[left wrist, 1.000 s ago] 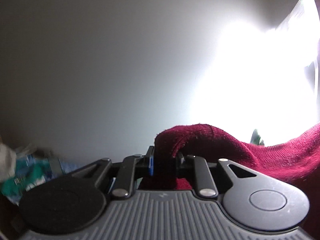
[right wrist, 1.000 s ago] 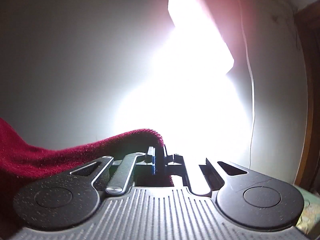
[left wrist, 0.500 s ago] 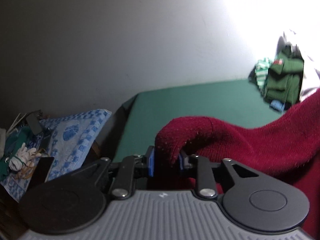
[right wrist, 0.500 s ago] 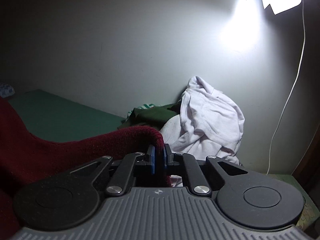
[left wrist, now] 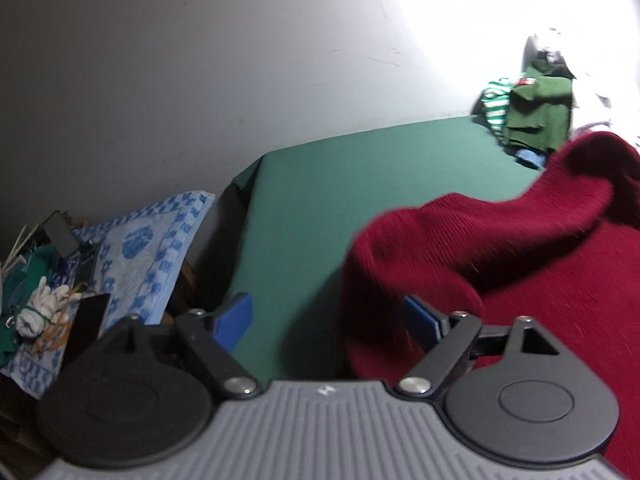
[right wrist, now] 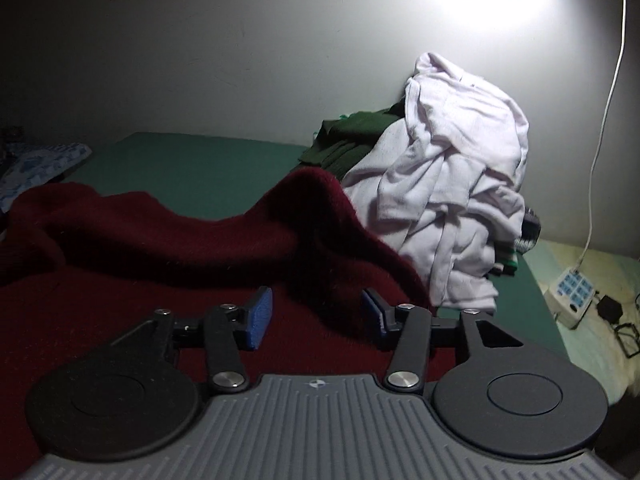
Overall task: Fold clothes
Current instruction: 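Lower the red sweater onto the table and open both grippers, then pinch the sweater hem with the right gripper while the left gripper pinches the hem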
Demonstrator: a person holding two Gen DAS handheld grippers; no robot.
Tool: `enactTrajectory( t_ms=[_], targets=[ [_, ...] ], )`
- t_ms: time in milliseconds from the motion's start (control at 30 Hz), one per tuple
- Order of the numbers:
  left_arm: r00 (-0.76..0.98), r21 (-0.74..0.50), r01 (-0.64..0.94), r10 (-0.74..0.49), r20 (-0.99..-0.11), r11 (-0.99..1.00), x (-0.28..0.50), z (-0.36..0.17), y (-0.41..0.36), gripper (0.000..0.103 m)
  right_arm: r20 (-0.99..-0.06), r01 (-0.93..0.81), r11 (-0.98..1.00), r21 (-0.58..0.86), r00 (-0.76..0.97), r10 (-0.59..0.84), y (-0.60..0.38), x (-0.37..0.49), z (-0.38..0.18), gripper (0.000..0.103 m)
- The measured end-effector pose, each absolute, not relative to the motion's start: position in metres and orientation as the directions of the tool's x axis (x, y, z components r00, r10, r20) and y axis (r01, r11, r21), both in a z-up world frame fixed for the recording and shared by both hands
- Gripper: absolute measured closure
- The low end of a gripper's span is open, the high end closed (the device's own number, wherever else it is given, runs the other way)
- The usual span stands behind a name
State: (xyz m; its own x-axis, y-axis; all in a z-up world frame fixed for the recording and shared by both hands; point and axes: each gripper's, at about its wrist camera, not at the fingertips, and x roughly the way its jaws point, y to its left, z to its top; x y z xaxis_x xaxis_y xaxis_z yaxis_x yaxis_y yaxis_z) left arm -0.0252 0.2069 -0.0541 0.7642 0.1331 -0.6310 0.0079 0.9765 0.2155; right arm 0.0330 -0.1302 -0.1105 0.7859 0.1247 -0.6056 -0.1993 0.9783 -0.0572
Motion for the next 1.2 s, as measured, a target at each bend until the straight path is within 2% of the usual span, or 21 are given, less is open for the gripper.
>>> enactTrajectory(
  t_ms=[67, 167, 300, 467, 533, 600, 733, 800, 867, 900, 933, 1000, 1067, 1133, 1200],
  targets=[
    [0.753, 0.201, 0.056, 0.091, -0.652, 0.978, -0.05, -0.05, 0.2, 0.014, -0.644, -0.233, 0.971, -0.048, 0.751, 0.148, -0.131, 0.009, -0.113, 0.049],
    [0.716, 0.173, 0.156, 0.009, -0.698, 0.972, -0.09, -0.051, 0.184, 0.004, -0.683, -0.293, 0.954, -0.059, 0.709, 0.175, -0.128, -0.027, -0.116, 0.047],
    [0.672, 0.197, 0.259, -0.03, -0.74, 0.946, -0.142, -0.063, 0.164, 0.002, -0.739, -0.358, 0.933, 0.014, 0.625, 0.251, -0.129, -0.067, -0.123, 0.045],
    [0.608, 0.195, 0.249, 0.003, -0.794, 0.949, -0.173, -0.092, 0.164, 0.001, -0.792, -0.411, 0.904, 0.115, 0.512, 0.333, -0.137, -0.107, -0.135, 0.043],
    [0.604, 0.203, 0.229, 0.025, -0.797, 0.952, -0.176, -0.101, 0.162, 0.005, -0.792, -0.433, 0.893, 0.123, 0.499, 0.351, -0.137, -0.12, -0.137, 0.041],
    [0.598, 0.207, 0.214, 0.039, -0.801, 0.955, -0.176, -0.109, 0.16, 0.017, -0.788, -0.45, 0.885, 0.12, 0.499, 0.36, -0.134, -0.129, -0.142, 0.035],
    [0.616, 0.248, 0.206, 0.072, -0.784, 0.947, -0.171, -0.12, 0.158, 0.032, -0.779, -0.467, 0.881, 0.079, 0.522, 0.347, -0.12, -0.134, -0.152, 0.034],
    [0.628, 0.267, 0.192, 0.091, -0.773, 0.944, -0.168, -0.122, 0.158, 0.047, -0.769, -0.462, 0.884, 0.07, 0.54, 0.343, -0.114, -0.134, -0.158, 0.034],
    [0.644, 0.279, 0.177, 0.103, -0.758, 0.944, -0.167, -0.119, 0.157, 0.058, -0.751, -0.456, 0.888, 0.057, 0.567, 0.339, -0.111, -0.135, -0.162, 0.034],
    [0.652, 0.283, 0.172, 0.106, -0.751, 0.943, -0.167, -0.117, 0.157, 0.069, -0.741, -0.45, 0.892, 0.049, 0.582, 0.334, -0.109, -0.135, -0.165, 0.034],
    [0.661, 0.287, 0.168, 0.109, -0.743, 0.943, -0.166, -0.115, 0.157, 0.074, -0.733, -0.444, 0.895, 0.046, 0.594, 0.332, -0.108, -0.135, -0.167, 0.039],
    [0.675, 0.286, 0.162, 0.105, -0.73, 0.944, -0.166, -0.108, 0.159, 0.076, -0.719, -0.437, 0.899, 0.04, 0.612, 0.33, -0.105, -0.133, -0.167, 0.053],
    [0.687, 0.278, 0.16, 0.095, -0.72, 0.947, -0.165, -0.097, 0.166, 0.075, -0.713, -0.422, 0.905, 0.055, 0.617, 0.331, -0.106, -0.13, -0.163, 0.078],
    [0.703, 0.272, 0.153, 0.089, -0.706, 0.95, -0.162, -0.083, 0.176, 0.073, -0.704, -0.399, 0.908, 0.126, 0.609, 0.365, -0.113, -0.125, -0.156, 0.087],
    [0.722, 0.28, 0.148, 0.09, -0.686, 0.949, -0.158, -0.07, 0.183, 0.067, -0.68, -0.371, 0.911, 0.179, 0.622, 0.387, -0.122, -0.123, -0.147, 0.088]
  ],
)
